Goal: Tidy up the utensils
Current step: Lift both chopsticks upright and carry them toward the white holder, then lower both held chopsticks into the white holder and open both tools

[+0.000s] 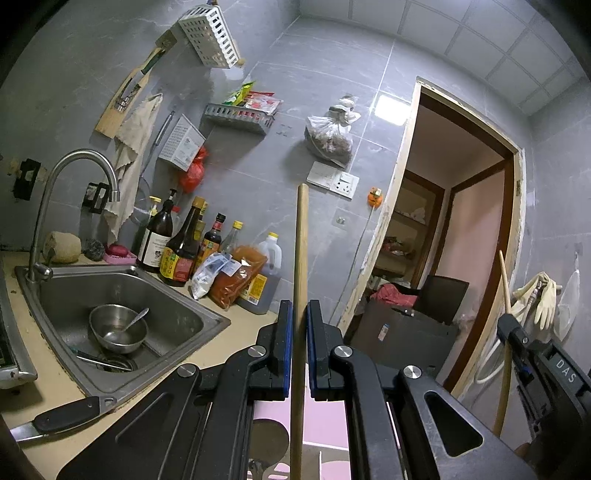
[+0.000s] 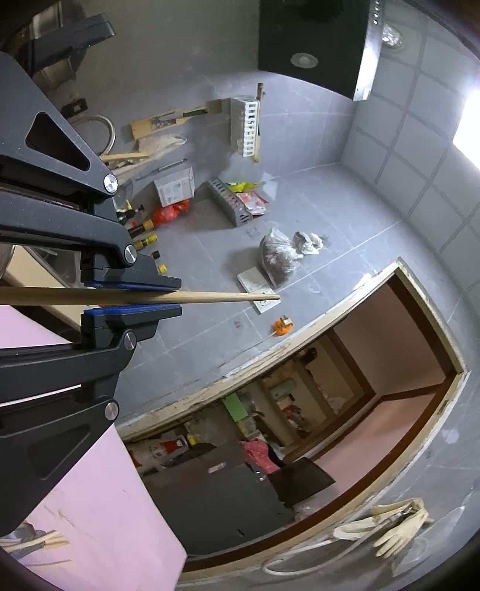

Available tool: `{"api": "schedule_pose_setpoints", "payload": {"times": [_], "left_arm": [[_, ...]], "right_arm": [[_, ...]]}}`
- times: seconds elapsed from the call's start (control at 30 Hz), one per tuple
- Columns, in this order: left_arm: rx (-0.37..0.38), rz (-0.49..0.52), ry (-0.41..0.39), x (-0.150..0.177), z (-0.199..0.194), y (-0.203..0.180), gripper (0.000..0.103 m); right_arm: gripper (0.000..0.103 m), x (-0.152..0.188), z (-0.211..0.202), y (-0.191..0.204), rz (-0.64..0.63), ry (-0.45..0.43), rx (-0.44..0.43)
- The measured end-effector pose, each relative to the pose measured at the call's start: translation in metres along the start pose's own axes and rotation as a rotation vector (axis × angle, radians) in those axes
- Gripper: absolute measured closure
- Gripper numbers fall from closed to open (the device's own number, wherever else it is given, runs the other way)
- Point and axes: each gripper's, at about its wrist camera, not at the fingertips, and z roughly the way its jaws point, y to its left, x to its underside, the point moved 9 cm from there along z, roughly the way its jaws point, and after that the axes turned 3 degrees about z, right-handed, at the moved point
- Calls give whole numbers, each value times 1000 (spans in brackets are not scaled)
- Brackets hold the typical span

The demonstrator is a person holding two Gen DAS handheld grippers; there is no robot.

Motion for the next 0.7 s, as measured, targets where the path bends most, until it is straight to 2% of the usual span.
{"api": "schedule_pose_setpoints", "payload": {"times": [0.13, 0.33, 0.5, 0.7], "left_arm": [[1, 3, 5, 2, 1, 0, 98], [3, 3, 8, 3, 2, 0, 98], [5, 1, 9, 4, 1, 0, 98], [17, 1, 18, 6, 2, 0, 98]], "right_arm": [[98, 1, 1, 4, -36, -5, 6], [98, -2, 2, -10, 30, 16, 21], [98, -2, 2, -11, 18, 10, 36], [98, 9, 4, -3, -2, 53, 22]]}}
